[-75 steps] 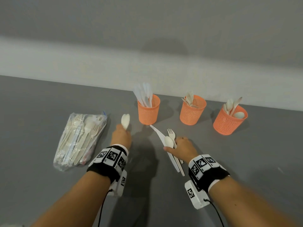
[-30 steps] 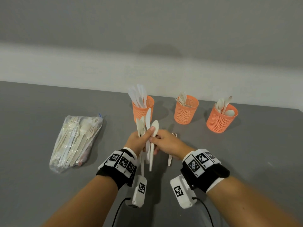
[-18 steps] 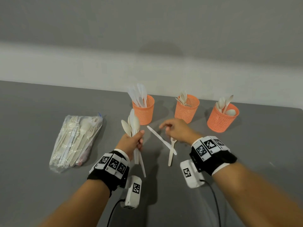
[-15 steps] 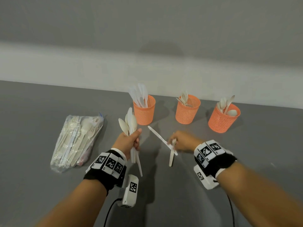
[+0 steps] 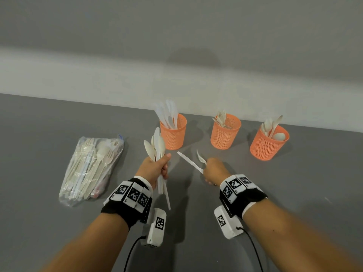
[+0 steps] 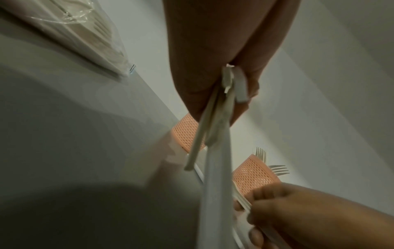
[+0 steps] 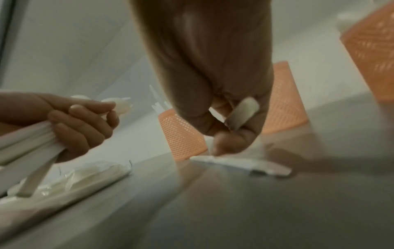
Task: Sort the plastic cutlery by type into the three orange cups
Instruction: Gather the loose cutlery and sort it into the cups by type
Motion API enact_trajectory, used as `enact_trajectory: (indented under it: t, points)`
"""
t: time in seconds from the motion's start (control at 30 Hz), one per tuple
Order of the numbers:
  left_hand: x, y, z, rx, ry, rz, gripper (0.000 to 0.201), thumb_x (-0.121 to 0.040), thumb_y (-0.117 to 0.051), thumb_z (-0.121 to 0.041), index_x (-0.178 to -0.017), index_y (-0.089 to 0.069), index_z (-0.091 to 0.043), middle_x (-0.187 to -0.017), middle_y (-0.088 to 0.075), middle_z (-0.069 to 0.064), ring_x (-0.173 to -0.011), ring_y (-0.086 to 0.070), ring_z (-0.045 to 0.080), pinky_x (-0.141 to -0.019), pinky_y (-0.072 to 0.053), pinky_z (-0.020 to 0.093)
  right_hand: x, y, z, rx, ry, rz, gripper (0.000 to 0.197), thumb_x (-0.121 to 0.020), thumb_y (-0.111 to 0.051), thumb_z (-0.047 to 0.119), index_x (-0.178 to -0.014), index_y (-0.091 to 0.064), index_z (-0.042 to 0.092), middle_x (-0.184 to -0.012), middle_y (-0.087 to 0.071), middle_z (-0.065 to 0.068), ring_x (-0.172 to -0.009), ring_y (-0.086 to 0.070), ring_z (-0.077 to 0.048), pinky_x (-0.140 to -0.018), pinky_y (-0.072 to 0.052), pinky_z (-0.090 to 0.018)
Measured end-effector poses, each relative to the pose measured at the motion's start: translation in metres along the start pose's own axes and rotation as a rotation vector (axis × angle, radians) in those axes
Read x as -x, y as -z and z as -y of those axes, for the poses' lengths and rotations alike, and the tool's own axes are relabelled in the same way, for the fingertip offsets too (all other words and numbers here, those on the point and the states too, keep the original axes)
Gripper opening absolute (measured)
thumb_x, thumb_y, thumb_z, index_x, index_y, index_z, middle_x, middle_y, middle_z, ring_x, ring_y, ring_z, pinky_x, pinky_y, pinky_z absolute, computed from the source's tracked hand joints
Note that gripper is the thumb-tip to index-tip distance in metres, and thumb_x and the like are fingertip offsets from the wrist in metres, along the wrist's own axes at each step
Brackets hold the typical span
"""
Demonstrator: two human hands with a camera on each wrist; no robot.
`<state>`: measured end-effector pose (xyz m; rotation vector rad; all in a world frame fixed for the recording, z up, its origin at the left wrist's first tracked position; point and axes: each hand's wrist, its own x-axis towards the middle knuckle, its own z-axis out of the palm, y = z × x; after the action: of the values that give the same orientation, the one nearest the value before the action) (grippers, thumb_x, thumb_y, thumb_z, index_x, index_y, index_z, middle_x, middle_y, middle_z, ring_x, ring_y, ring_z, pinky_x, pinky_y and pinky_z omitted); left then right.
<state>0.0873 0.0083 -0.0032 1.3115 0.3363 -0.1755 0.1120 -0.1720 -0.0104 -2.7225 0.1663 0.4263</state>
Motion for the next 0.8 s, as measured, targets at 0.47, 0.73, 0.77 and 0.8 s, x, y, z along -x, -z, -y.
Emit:
enact_trajectory:
  t: [0.47, 0.73, 0.77, 0.8]
  points:
    - [0.008, -0.007, -0.004, 0.048, 0.066, 0.043, 0.021, -0.094, -0.051, -0.026, -0.079, -0.054, -0.010, -0.042, -0.044, -0.003, -0.033, -0.038, 0.008, -0.039, -0.039, 0.019, 0.005, -0.023, -0.016, -0.037, 0.038, 0.010, 0.011, -0.088, -0.055, 0.018, -0.092, -0.060, 0.009, -0.116, -0.051, -0.020, -0.102, -0.049, -0.030, -0.095, -0.043, -0.034]
    - [0.009, -0.011, -0.001, 0.040, 0.070, 0.059, 0.021, -0.093, -0.052, -0.025, -0.079, -0.055, -0.010, -0.045, -0.044, -0.002, -0.035, -0.039, 0.008, -0.040, -0.040, 0.021, 0.027, -0.014, -0.039, 0.044, -0.037, -0.029, 0.038, -0.080, -0.069, 0.034, -0.101, -0.056, 0.004, -0.121, -0.052, -0.016, -0.112, -0.052, -0.031, -0.099, -0.040, -0.034]
    - [0.010, -0.012, 0.000, 0.036, 0.071, 0.064, 0.021, -0.093, -0.052, -0.025, -0.079, -0.055, -0.010, -0.045, -0.044, -0.002, -0.035, -0.039, 0.008, -0.040, -0.040, 0.022, 0.031, -0.012, -0.039, 0.087, -0.032, 0.003, 0.032, -0.082, -0.067, 0.036, -0.088, -0.057, 0.007, -0.116, -0.058, -0.016, -0.111, -0.054, -0.030, -0.098, -0.041, -0.033]
    - [0.010, -0.013, 0.001, 0.032, 0.071, 0.069, 0.021, -0.093, -0.052, -0.025, -0.079, -0.055, -0.010, -0.045, -0.044, -0.002, -0.035, -0.039, 0.008, -0.040, -0.040, 0.022, 0.034, -0.010, -0.038, 0.106, -0.035, 0.029, 0.028, -0.083, -0.065, 0.036, -0.080, -0.057, 0.009, -0.114, -0.062, -0.016, -0.109, -0.057, -0.029, -0.096, -0.042, -0.032]
